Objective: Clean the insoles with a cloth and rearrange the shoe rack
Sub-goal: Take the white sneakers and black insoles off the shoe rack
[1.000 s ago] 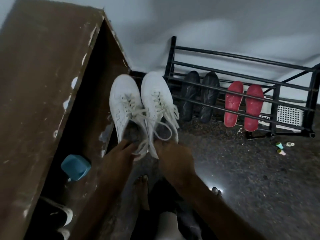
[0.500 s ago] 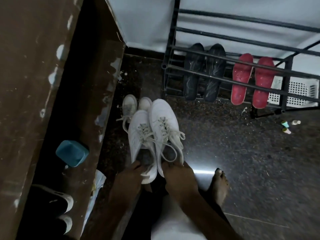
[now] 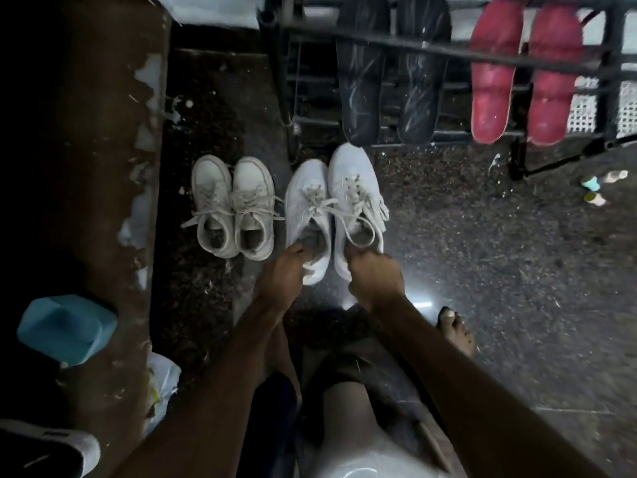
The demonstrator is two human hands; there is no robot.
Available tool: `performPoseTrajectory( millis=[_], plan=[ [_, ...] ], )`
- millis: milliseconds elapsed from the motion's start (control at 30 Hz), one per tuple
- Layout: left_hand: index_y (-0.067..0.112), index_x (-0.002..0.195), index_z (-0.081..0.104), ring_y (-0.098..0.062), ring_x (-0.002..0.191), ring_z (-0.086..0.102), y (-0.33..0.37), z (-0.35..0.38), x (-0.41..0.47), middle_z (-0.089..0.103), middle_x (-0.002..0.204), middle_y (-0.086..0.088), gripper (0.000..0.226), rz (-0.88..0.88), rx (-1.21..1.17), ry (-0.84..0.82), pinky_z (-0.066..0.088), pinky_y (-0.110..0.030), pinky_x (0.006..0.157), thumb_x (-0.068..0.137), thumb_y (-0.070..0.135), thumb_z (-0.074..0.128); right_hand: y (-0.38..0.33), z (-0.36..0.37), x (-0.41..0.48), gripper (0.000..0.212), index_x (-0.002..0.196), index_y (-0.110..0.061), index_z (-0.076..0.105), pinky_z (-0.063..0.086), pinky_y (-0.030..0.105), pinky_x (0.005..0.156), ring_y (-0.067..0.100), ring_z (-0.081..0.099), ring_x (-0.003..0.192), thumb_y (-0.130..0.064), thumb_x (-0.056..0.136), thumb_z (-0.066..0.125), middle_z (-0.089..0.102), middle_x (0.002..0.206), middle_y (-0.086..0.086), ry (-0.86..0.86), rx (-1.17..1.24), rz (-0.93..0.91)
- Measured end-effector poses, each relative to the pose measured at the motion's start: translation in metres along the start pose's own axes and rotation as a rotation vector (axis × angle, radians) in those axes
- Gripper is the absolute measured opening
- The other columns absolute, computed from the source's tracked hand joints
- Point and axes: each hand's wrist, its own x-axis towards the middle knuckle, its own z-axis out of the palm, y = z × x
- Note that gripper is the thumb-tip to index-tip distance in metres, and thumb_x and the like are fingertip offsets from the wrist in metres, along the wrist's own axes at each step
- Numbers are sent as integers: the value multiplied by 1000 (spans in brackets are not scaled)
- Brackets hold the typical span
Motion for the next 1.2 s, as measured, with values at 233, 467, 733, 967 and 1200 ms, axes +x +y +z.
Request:
performPoseTrajectory(
  millis=[233, 467, 733, 967, 1200],
  plan=[
    [5, 117, 70, -32, 114, 62, -37, 39, 34, 64, 128, -11, 33, 19, 87, -48, 50, -39, 89, 84, 3, 71, -6, 57, 53, 36, 127, -5, 47, 53, 43, 81, 32, 68, 101, -10, 92, 53, 68, 110, 9, 15, 41, 32],
    [11, 116, 70, -35, 106, 64, -38, 57, 49, 68, 117, -14, 32, 5, 146, -128, 52, -41, 89, 86, 4, 61, -7, 94, 68, 33, 130, -3, 46, 51, 45, 85, 35, 63, 108, -4, 98, 36, 63, 119, 14, -41, 28, 45],
    [10, 128, 59, -33, 110, 61, -22, 77, 50, 56, 131, -9, 48, -50, 150, -180, 52, -44, 91, 82, -3, 65, 16, 112, 77, 53, 148, -3, 22, 42, 53, 101, 37, 30, 138, -9, 98, 37, 38, 147, 17, -132, 117, 15],
    [15, 134, 53, -33, 121, 55, 17, 36, 36, 49, 140, -9, 42, -167, 42, -17, 48, -45, 95, 92, 10, 56, 23, 83, 59, 52, 143, -8, 31, 34, 53, 106, 32, 29, 140, -18, 95, 48, 39, 148, 14, -71, 155, -10],
    [20, 135, 55, -29, 119, 57, 84, -45, 49, 58, 135, -5, 38, -296, -264, 269, 48, -45, 97, 97, 26, 54, 49, -7, 41, 53, 135, -8, 42, 45, 47, 96, 33, 50, 121, -25, 89, 61, 55, 129, 13, 107, 206, -47]
  ],
)
